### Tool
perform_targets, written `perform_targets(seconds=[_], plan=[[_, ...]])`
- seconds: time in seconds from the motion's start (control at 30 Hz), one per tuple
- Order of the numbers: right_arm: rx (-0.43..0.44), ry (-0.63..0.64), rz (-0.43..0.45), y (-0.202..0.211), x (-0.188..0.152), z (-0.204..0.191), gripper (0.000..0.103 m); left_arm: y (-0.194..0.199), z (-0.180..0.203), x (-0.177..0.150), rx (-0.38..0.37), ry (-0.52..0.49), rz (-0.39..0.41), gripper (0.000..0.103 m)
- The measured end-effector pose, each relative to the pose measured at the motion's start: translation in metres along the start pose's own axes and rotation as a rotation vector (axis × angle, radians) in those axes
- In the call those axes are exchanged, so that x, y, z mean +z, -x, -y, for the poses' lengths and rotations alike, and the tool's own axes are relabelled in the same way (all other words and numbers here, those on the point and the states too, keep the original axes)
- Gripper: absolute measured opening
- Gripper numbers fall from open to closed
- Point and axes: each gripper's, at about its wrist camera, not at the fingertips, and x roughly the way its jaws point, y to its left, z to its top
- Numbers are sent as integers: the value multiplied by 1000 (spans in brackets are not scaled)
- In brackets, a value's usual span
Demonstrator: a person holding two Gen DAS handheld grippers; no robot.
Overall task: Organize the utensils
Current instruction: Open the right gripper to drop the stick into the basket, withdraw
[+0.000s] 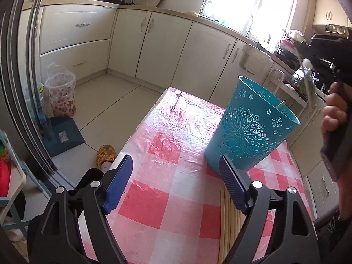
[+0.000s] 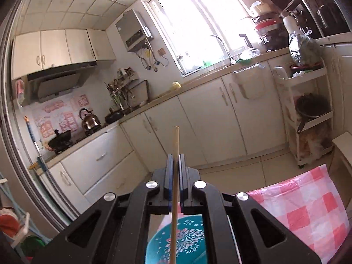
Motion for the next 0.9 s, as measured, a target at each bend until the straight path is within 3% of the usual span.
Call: perform_targets(seconds=[0.13,0.23,0.3,0.47,0.57,0.63,0.77,0.9], plan=[[-31,34,-97,-12,-17,9,7,1,-2,0,-4,5,2,78],[-43,45,-121,-4,-29,16,19,1,-4,0,-3,12,-2,78],[-34,46,-129,4,-29,14,19,2,-5,0,-3,16,-4,79],[3,68,-93,62,-25,2,21,5,-8,-1,11,24,-6,81],[-13,92,-104,106,-47,-3,21,6,-13,-3,24,32,-12,81],[-51,127,-205,121,-84,0,21,6,-16,-6,32,34,-22,82],[-105,113,-488,100,-164,20,13,2,-16,-13,37,38,-55,82],[-127,87,-576,76,-194,29,12,2,-11,-18,38,13,-68,82]])
